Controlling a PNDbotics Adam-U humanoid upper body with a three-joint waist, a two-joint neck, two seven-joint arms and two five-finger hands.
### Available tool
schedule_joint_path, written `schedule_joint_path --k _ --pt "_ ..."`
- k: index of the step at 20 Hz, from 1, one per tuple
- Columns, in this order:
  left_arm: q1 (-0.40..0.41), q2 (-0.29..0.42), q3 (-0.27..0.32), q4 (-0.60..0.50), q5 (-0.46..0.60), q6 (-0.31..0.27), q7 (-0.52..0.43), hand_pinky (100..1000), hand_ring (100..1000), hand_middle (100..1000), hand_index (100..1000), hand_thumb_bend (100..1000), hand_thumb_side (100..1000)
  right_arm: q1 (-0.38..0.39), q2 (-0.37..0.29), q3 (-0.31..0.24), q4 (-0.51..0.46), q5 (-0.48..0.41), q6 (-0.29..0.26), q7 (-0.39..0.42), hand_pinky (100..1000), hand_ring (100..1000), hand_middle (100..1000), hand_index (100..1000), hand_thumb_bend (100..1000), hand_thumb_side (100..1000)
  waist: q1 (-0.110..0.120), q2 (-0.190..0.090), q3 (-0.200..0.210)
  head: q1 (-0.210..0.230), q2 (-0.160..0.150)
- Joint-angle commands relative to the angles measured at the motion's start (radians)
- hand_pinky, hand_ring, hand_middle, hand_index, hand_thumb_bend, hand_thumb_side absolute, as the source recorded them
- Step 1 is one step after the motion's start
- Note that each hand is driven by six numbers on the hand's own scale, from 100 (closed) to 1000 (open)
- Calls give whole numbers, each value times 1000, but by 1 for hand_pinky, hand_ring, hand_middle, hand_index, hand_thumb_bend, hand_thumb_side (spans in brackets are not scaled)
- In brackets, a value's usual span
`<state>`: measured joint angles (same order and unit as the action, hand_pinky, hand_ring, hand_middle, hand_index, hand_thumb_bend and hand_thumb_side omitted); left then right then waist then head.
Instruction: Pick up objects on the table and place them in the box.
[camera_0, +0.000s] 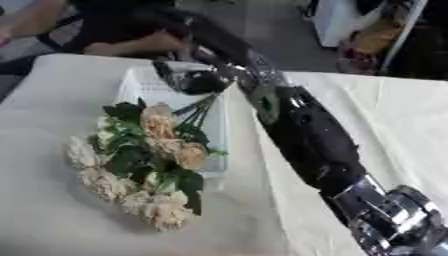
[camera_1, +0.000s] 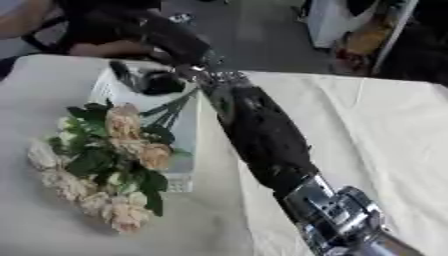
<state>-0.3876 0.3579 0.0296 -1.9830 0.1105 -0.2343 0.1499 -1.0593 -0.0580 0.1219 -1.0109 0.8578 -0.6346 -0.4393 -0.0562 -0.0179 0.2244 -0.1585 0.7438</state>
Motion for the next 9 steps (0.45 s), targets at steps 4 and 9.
schedule_joint_path --k 4,9 --pt "-6 16 0 -17 3 -3 -4 481 557 661 699 100 804 -19 -43 7 -51 -77 49 -83 849 864 959 1000 100 320 6 -12 -3 3 -21" --pt "1 22 5 -17 -3 -1 -1 481 558 661 699 100 805 1 -117 17 -102 -184 14 -13 774 861 987 1000 100 425 3 -16 -13 20 -23"
